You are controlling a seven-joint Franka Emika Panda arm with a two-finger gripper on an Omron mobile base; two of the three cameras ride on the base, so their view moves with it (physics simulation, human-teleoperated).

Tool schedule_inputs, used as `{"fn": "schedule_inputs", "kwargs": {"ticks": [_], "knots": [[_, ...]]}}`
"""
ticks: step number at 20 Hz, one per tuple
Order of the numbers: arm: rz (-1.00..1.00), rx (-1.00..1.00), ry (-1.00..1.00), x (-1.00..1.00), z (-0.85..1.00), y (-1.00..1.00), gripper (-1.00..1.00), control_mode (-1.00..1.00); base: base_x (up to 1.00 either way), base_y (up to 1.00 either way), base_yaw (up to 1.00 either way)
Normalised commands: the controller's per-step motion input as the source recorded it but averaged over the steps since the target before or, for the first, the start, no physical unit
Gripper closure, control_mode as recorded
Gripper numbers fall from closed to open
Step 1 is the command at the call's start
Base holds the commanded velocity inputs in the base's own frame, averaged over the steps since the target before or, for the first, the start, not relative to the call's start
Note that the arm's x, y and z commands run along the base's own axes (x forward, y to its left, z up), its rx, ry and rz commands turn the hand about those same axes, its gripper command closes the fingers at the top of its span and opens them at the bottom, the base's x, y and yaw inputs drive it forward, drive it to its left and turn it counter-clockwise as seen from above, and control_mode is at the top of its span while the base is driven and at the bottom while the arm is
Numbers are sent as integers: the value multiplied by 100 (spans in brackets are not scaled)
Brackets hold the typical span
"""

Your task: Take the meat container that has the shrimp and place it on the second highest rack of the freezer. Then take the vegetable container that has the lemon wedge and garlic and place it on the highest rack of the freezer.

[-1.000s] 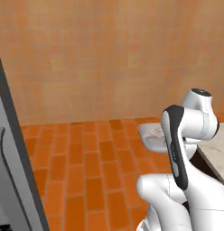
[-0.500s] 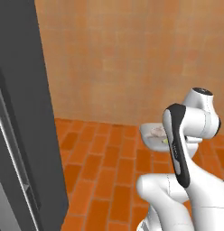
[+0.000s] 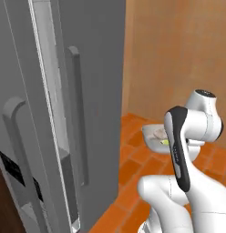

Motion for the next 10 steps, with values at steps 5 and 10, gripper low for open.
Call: {"fn": "schedule_inputs", "kwargs": {"ticks": [5,10], "knots": [[0,0,0,0,0,0,100,100,41,-36,79],[0,0,0,0,0,0,100,100,30,-43,77]]}}
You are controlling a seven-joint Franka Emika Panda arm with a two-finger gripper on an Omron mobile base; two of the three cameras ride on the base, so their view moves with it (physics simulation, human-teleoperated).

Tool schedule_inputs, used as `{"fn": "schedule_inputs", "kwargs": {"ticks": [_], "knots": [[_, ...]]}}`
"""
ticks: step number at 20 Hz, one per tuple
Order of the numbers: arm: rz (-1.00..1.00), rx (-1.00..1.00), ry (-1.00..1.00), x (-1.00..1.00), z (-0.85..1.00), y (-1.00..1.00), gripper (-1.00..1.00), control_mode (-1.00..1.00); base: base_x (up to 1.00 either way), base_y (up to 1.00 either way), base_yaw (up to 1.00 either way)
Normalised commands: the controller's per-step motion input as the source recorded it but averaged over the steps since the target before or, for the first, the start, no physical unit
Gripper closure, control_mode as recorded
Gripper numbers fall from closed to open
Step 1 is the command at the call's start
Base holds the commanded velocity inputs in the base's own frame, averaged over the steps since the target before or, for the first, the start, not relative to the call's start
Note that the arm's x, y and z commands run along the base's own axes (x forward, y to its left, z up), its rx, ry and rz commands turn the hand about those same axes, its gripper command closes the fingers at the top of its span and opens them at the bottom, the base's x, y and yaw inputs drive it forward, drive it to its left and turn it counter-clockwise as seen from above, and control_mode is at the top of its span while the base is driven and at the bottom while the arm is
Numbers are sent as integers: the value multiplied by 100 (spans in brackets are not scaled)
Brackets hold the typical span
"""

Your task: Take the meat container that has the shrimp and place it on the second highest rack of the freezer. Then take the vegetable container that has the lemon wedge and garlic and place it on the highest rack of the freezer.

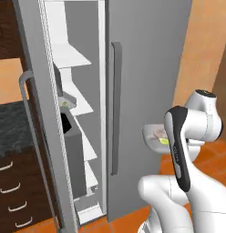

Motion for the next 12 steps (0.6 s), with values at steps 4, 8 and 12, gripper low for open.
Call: {"fn": "schedule_inputs", "kwargs": {"ticks": [4,8,12], "knots": [[0,0,0,0,0,0,100,100,30,-42,77],[0,0,0,0,0,0,100,100,32,-40,77],[0,0,0,0,0,0,100,100,30,-36,74]]}}
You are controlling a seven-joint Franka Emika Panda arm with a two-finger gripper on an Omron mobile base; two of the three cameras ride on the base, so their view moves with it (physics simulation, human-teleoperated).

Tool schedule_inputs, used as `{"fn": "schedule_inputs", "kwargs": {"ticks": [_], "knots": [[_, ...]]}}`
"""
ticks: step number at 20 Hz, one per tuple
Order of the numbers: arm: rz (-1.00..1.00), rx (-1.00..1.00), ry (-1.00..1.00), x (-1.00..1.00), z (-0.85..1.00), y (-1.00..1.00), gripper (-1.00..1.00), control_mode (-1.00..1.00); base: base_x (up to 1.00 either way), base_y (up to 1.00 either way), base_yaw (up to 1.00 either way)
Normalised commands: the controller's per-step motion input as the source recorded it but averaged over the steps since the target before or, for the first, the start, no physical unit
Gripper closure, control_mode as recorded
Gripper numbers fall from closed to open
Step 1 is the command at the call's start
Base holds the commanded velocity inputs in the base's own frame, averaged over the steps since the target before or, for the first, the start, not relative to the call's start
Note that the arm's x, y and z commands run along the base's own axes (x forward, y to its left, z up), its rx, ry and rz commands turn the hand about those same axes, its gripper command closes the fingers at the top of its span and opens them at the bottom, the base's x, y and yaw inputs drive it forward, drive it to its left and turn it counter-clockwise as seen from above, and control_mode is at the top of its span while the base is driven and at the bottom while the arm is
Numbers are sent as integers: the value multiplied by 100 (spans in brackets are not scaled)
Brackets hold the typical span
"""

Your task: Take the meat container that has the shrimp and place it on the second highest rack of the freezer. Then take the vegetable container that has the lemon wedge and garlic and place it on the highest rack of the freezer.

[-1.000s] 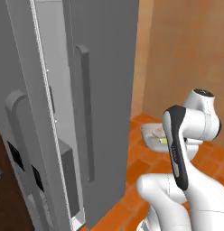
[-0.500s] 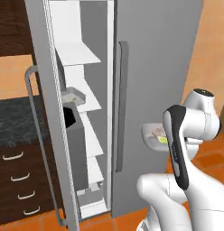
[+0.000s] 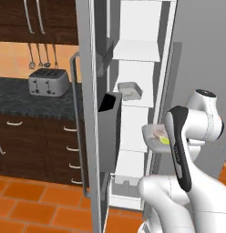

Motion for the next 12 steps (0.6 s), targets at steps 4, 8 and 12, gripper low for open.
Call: {"fn": "schedule_inputs", "kwargs": {"ticks": [4,8,12], "knots": [[0,0,0,0,0,0,100,100,43,-1,35],[0,0,0,0,0,0,100,100,48,-8,22],[0,0,0,0,0,0,100,100,56,-13,18]]}}
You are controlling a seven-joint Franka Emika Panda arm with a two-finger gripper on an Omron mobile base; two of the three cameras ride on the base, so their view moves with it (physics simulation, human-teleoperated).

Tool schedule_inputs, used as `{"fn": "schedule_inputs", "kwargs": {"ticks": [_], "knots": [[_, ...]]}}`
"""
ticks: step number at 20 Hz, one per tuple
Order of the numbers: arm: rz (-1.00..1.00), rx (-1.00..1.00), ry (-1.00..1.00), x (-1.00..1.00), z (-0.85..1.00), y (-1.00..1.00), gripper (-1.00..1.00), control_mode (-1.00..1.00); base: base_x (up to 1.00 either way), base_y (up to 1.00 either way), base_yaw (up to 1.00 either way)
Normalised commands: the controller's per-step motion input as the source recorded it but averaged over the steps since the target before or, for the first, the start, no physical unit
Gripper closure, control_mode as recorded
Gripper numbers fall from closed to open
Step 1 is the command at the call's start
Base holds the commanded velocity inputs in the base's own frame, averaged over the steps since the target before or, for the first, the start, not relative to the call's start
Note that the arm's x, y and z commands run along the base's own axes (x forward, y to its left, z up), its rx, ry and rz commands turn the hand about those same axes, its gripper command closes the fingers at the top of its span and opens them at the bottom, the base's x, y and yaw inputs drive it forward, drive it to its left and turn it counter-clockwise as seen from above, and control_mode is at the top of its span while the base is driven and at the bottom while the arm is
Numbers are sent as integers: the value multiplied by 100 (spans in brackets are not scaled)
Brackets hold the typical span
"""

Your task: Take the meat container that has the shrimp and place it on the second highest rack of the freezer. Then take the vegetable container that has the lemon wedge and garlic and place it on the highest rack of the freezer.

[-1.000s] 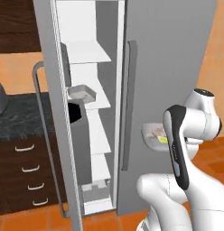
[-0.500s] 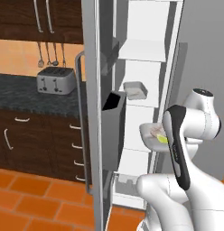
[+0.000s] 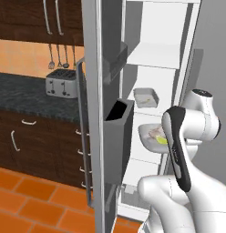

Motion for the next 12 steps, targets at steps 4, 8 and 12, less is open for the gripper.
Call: {"fn": "schedule_inputs", "kwargs": {"ticks": [4,8,12], "knots": [[0,0,0,0,0,0,100,100,50,0,6],[0,0,0,0,0,0,100,100,20,28,0],[0,0,0,0,0,0,100,100,5,34,0]]}}
